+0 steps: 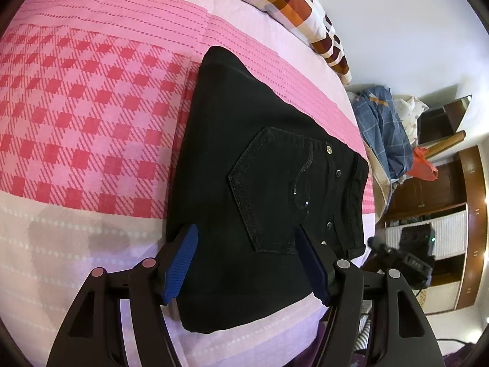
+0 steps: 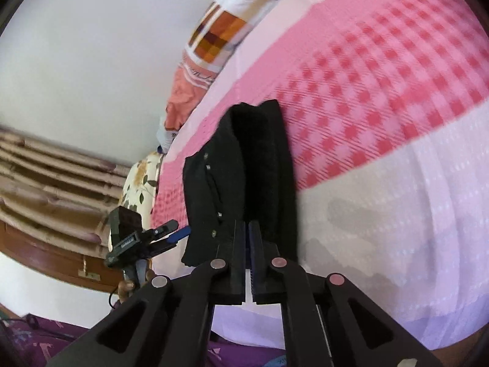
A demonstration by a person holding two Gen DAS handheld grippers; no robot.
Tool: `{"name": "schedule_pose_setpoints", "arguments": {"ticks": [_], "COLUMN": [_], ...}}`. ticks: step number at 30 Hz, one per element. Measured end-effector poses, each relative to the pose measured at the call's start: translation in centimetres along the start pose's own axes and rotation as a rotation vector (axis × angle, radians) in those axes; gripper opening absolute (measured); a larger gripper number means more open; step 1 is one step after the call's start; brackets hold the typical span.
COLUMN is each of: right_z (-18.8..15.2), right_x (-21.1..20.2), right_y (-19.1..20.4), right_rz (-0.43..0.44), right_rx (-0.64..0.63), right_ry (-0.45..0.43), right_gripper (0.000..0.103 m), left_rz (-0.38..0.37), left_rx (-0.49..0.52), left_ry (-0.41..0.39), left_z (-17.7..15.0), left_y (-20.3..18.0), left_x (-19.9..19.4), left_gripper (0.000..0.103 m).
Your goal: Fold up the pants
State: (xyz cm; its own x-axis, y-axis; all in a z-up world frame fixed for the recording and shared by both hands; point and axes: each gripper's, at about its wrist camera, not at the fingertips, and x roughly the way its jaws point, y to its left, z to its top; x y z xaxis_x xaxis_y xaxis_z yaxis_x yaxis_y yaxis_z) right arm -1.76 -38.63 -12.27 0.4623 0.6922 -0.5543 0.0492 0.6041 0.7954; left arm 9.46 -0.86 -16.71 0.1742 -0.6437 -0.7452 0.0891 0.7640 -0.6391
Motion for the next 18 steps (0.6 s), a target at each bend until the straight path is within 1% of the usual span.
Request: {"name": "schedule_pose_setpoints", "arguments": {"ticks": [1,3,4,5,6,7,8,10,12,13,14,15,18], "right_z": [0.0,-0.1,-0.2,-0.2,-0.2,-0.1,-0.2,-0.3,0.0,0.2,0.4,0.4,0.3], "right_x": [0.5,1.6,2.2,2.5,2.7,2.7,2.8,2.5,2.1,2.0,2.1,2.2,2.9], "right_y": [0.6,1.7,2.2,2.5,2.9,3.2,3.9,4.9,5.2,5.1,5.0,4.8,4.7], "right_rz": [-0.007,-0.053,-0.067,-0.072,-0.075,-0.079,-0.095,-0.147,-0.135,-0.124,-0.131,-0.145,-0.156], "right_rx": [-0.025,-0.075,-0.098,-0.112,-0.130,-0.147,-0.190,-0.263,-0.281,-0.277,-0.269,-0.264,-0.267], "right_ry": [0.021,0.046,0.055,0.052,0.050,0.050,0.055,0.055,0.048,0.051,0.054,0.054,0.081], "right_gripper": [0.006,0.007,0.008,0.013,0.015,0.015,0.015,0.015,0.017,0.029,0.048,0.051,0.052], "left_rz": [0.000,-0.007,-0.010,-0.012,-0.013,-0.012,-0.010,-0.008,-0.006,-0.006,-0.006,-0.006,-0.005], "left_rx": [-0.001,-0.007,-0.011,-0.013,-0.013,-0.012,-0.011,-0.007,-0.004,-0.003,-0.002,-0.001,0.000], "left_ry": [0.000,-0.002,-0.003,-0.005,-0.005,-0.004,-0.002,0.002,0.005,0.005,0.006,0.006,0.006], "left_z": [0.0,0.0,0.0,0.0,0.0,0.0,0.1,0.1,0.1,0.1,0.1,0.1,0.1], "left_y": [-0.1,-0.1,-0.1,-0.1,-0.1,-0.1,-0.1,-0.1,-0.2,-0.2,-0.2,-0.3,-0.3], "left_x": [0.1,0.1,0.1,0.1,0.2,0.2,0.2,0.3,0.4,0.4,0.5,0.5,0.6], "left_gripper": [0.068,0.068,0.069,0.070,0.070,0.070,0.071,0.071,0.072,0.073,0.073,0.073,0.073]}}
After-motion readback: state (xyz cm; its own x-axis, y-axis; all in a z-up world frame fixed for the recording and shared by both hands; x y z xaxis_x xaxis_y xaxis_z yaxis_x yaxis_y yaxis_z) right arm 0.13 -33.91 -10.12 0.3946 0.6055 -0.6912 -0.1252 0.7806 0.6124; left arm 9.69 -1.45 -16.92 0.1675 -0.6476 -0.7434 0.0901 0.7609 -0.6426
